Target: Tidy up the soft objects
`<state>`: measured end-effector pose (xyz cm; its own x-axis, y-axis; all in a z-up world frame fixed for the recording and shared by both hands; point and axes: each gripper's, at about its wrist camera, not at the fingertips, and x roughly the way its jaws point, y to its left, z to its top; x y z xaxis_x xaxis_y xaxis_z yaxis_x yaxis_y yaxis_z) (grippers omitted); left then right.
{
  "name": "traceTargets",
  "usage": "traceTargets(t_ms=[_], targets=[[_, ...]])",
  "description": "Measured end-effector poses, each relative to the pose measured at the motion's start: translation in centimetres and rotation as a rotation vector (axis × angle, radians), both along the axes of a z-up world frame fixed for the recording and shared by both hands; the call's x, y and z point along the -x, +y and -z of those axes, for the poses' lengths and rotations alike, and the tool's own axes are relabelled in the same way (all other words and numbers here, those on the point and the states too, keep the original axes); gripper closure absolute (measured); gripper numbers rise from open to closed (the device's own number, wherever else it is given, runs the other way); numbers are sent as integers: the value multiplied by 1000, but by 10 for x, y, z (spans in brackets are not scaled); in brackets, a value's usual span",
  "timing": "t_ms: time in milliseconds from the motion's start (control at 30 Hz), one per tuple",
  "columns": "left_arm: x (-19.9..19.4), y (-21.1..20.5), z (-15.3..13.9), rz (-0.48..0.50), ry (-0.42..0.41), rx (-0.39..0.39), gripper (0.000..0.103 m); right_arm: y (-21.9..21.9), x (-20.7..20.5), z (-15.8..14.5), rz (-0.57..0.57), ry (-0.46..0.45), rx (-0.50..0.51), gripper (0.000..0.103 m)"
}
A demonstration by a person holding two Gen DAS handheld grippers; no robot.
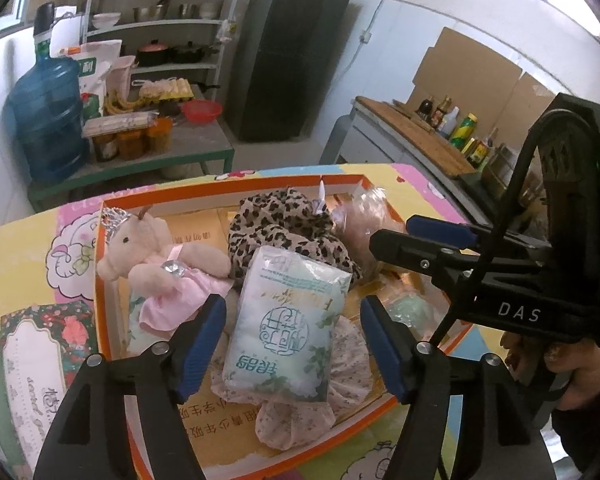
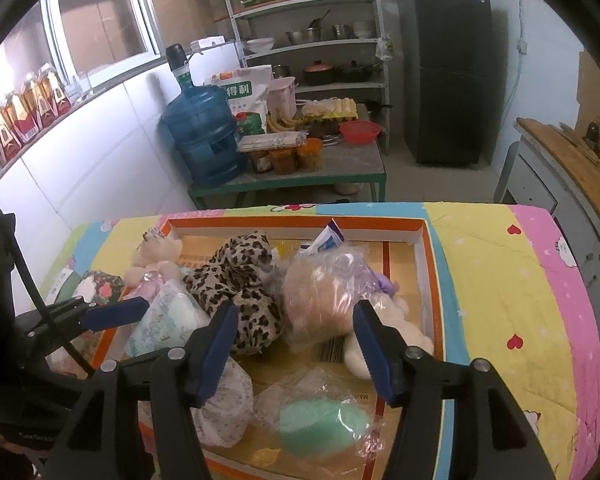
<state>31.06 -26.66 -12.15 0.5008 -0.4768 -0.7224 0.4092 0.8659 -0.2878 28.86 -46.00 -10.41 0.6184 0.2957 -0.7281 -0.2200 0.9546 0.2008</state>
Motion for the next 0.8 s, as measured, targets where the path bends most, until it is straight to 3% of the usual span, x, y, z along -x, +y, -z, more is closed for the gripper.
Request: traceTargets(t_ms=[800], targets=[[55, 38, -48, 19, -126, 57, 29, 9, 58, -46, 90, -106, 9, 43]])
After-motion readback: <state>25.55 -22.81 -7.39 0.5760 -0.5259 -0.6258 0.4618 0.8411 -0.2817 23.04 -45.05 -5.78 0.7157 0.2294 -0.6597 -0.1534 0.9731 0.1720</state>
